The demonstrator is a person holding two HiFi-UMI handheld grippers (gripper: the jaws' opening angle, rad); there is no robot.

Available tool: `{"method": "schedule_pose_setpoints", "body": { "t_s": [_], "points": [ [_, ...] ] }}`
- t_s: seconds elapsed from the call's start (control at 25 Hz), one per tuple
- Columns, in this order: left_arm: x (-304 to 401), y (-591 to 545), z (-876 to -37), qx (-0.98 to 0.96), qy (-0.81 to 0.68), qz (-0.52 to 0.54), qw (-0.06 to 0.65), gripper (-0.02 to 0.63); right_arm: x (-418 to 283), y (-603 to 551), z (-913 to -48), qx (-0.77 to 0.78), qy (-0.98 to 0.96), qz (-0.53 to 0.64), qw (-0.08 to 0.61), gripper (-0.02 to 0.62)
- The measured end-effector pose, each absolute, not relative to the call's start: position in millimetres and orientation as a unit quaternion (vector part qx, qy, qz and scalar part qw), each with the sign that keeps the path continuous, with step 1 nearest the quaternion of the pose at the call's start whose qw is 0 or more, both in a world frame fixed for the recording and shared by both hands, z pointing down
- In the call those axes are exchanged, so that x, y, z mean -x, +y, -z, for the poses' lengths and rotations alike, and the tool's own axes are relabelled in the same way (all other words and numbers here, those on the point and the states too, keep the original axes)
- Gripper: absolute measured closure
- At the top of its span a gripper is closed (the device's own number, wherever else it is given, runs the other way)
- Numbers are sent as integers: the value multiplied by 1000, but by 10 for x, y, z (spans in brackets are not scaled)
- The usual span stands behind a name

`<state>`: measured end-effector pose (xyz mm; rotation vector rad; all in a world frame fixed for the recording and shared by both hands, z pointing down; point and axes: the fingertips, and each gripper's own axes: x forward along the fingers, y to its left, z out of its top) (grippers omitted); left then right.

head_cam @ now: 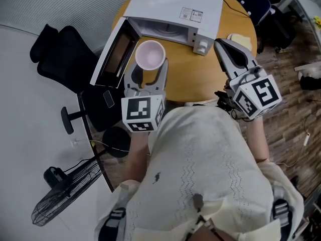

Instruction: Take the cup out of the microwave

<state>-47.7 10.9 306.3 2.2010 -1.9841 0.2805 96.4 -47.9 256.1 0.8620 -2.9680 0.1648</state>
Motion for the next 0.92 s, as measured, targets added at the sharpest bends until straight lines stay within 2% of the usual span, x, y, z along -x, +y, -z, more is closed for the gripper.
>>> {"method": "schedule_pose_setpoints", "body": {
  "t_s": [0.92],
  "points": [
    [527,134,-3125,-734,-668,-90,83,336,-918,-465,-2609,-276,-959,-48,28,588]
  ]
}}
